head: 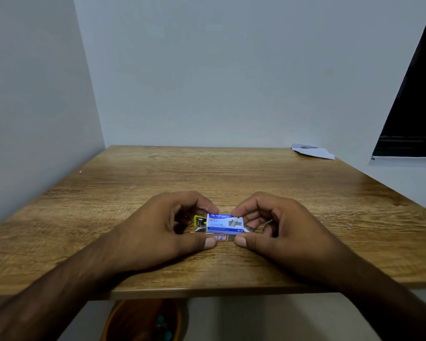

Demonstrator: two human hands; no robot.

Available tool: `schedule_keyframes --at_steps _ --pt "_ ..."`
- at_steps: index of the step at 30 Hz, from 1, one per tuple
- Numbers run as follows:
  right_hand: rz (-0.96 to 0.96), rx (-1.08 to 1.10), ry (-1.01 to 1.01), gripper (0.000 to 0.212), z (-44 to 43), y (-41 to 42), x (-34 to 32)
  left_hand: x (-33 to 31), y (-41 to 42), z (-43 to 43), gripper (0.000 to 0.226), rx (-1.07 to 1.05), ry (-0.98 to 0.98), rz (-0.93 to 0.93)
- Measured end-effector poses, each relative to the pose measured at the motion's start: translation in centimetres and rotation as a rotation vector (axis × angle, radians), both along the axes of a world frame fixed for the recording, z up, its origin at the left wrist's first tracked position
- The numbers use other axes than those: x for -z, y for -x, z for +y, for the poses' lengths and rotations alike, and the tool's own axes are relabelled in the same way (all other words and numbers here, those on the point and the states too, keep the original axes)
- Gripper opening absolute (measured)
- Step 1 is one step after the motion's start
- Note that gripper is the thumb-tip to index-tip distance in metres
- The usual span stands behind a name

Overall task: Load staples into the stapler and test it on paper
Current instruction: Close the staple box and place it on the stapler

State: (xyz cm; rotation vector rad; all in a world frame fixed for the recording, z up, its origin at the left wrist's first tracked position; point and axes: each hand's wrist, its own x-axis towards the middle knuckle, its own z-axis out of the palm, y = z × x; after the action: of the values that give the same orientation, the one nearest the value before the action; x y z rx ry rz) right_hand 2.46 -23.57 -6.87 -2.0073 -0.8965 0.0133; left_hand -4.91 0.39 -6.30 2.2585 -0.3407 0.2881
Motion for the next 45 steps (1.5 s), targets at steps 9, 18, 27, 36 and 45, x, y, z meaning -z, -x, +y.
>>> schedule_keyframes --at_steps 9,18,27,36,45 --pt "-0.072 -0.033 0.198 0.037 0.0 -0.9 -1.5 -0.5 -0.8 0.4 0.031 0.041 -0.018 -0.004" --pt "-0.014 -0.240 0.395 0.041 1.7 -8.7 -3.9 -2.0 -6.4 2.0 0.038 0.024 -0.203 -0.048" --pt "-0.028 -0.088 0.326 0.035 7.6 -25.9 -3.7 -2.2 -23.8 5.4 0.029 -0.122 -0.045 0.073" --pt "0.129 0.043 0.121 0.033 12.1 -31.8 -2.6 -1.3 -31.6 9.2 0.033 -0.206 0.167 0.171" --pt "0.248 0.131 0.222 0.064 11.3 -30.5 -4.7 -4.6 -29.4 8.4 0.076 -0.253 0.151 0.325"
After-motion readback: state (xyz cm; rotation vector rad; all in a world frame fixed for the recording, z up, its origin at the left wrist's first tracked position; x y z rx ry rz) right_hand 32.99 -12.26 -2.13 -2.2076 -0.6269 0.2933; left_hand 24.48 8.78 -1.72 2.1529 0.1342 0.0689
